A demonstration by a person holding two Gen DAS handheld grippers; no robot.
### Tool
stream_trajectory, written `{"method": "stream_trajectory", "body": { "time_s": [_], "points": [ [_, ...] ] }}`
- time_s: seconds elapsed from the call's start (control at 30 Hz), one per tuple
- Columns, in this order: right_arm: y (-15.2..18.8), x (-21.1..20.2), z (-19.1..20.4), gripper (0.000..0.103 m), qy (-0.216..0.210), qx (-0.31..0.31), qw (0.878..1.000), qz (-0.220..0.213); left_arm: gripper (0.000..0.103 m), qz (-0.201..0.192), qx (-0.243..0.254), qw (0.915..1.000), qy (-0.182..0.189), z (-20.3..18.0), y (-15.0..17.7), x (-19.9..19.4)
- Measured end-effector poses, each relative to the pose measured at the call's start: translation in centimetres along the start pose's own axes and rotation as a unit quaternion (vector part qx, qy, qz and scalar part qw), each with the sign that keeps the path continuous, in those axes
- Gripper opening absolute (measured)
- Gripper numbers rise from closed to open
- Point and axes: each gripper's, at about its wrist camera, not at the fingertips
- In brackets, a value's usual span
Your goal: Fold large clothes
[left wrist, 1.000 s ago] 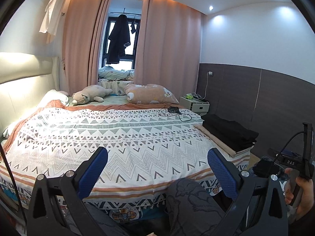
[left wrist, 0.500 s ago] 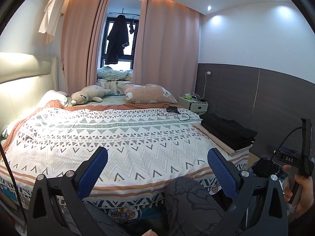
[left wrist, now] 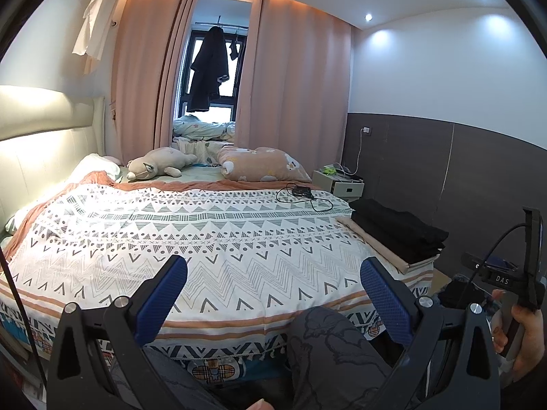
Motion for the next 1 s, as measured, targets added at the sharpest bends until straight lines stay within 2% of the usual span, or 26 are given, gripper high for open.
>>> {"method": "stream_trajectory", "body": {
  "time_s": [1.0],
  "points": [
    [0.6,-1.2,0.3,0.103,-0.003,-0.013,1.000,-0.004,0.103,-0.023,0.005,0.9997,-0.002,-0.1,0.8,-2.8]
  ]
}}
Point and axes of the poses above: each gripper's, at about its wrist camera, not at the fingertips, and x roughly the way its jaws point, z to its left, y to its underside, and after that the axes turned 13 degrees about -y, right-handed
